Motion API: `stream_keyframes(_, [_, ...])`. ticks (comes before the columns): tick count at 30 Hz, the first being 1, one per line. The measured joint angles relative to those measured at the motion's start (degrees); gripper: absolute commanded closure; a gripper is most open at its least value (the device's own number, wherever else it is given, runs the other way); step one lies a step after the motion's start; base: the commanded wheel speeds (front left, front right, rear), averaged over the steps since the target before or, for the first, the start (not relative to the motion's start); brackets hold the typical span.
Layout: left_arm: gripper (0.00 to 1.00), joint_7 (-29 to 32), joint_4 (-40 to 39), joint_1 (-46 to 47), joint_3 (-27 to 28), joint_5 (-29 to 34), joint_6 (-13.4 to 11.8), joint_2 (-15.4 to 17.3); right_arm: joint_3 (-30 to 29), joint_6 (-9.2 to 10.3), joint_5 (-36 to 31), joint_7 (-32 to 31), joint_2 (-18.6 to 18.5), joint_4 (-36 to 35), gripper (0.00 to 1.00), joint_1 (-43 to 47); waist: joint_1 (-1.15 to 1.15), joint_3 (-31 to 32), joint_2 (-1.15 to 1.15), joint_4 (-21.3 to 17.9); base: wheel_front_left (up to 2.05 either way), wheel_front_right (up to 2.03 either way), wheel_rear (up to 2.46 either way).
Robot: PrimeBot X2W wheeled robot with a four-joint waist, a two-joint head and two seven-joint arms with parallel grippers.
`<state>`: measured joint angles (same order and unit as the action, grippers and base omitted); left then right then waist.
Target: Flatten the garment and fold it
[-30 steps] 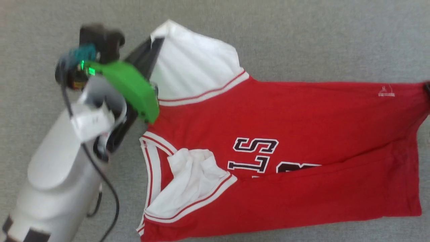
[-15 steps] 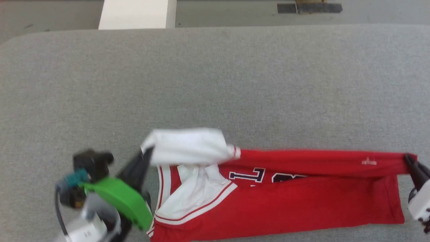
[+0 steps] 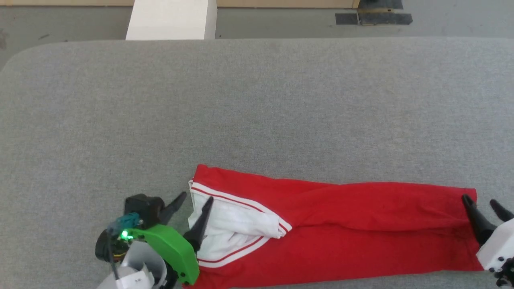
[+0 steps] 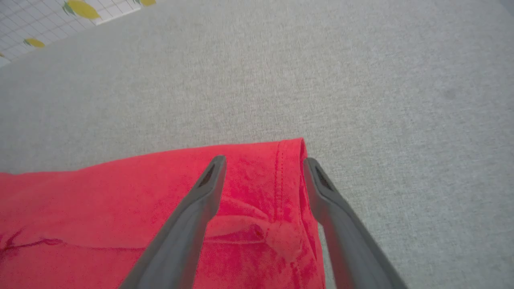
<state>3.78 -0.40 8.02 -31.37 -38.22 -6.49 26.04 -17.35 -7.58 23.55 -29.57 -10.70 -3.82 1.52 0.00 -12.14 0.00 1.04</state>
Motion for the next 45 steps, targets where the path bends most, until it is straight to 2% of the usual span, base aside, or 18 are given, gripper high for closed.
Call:
stream_keyframes(3, [0.00,-3.7,-1.8,-1.1,3.4,-1.1,-1.9,-0.2,-2.0,0.00,0.8,0.0,0.6,-2.2,0.00,0.0,0.00,1.0,0.00,-0.1,0.00,0.00,0.00])
stream_keyframes(6, [0.00,-11.3,-5.5,-3.5,8.3,0.0,-6.6,-0.3,-4.4,0.00,0.5,-0.2,1.0,-4.2,0.00,0.6,0.00,2.1,0.00,-0.2,0.00,0.00,0.00])
stream_keyframes(9, [0.00,-16.8,-8.8,-5.8,11.4,5.6,-11.9,0.1,-6.6,0.00,-0.7,-1.2,1.9,-4.4,0.00,2.4,0.00,2.5,0.00,0.0,0.00,0.00,0.00])
stream_keyframes(12, [0.00,-18.2,-11.9,-7.5,12.5,13.2,-16.0,0.2,-7.4,0.00,-2.8,-2.3,2.5,-3.4,0.00,3.8,0.00,2.2,0.00,0.5,0.00,0.00,0.00])
stream_keyframes(14, [0.00,-18.3,-13.9,-8.5,13.2,16.4,-18.0,-1.1,-7.7,0.00,-3.5,-2.6,2.8,-2.4,0.00,3.9,0.00,1.8,0.00,1.0,0.00,0.00,0.00])
stream_keyframes(16, [0.00,-18.5,-15.7,-9.4,13.7,19.4,-18.9,-2.5,-7.6,0.00,-4.0,-2.7,3.2,-1.1,0.00,3.8,0.00,1.2,0.00,1.4,0.00,0.00,0.00])
stream_keyframes(18, [0.00,-18.5,-16.8,-11.0,13.9,21.3,-18.8,-5.6,-6.7,0.00,-4.9,-2.2,3.5,2.1,0.00,3.6,0.00,0.1,0.00,2.2,0.00,0.00,0.00])
stream_keyframes(22, [0.00,-18.5,-16.3,-11.1,14.1,22.2,-17.0,-7.2,-5.6,0.00,-5.1,-2.8,3.2,6.3,0.00,3.0,0.00,-0.9,0.00,3.1,0.00,0.00,0.00])
stream_keyframes(23, [0.00,-18.5,-16.0,-11.1,14.3,22.3,-16.6,-7.6,-5.6,0.00,-5.1,-3.0,3.2,7.0,0.38,2.9,0.00,-1.0,0.00,3.3,0.00,0.00,0.00])
stream_keyframes(25, [0.00,-18.5,-15.6,-11.1,14.4,22.6,-15.9,-8.1,-5.8,0.00,-4.8,-3.5,2.8,7.8,0.92,2.2,0.00,-1.3,0.00,3.6,0.00,0.00,0.00])
stream_keyframes(26, [0.00,-18.5,-15.4,-11.1,14.6,22.7,-15.7,-8.3,-5.9,0.00,-4.7,-3.5,2.6,8.2,1.00,1.8,0.00,-1.4,0.00,3.7,0.00,0.00,0.00])
stream_keyframes(35, [0.00,-18.5,-14.3,-11.2,15.9,23.1,-13.9,-10.1,-6.0,-0.02,-4.3,-3.5,1.5,9.1,1.00,0.1,0.00,0.1,0.00,3.2,0.00,0.00,0.00])
stream_keyframes(45, [0.00,-18.6,-13.0,-12.3,16.1,23.1,-12.2,-10.9,-13.7,-0.02,-7.8,-4.7,-7.4,9.8,1.00,-0.7,0.00,3.1,0.00,2.1,0.00,0.00,0.00])
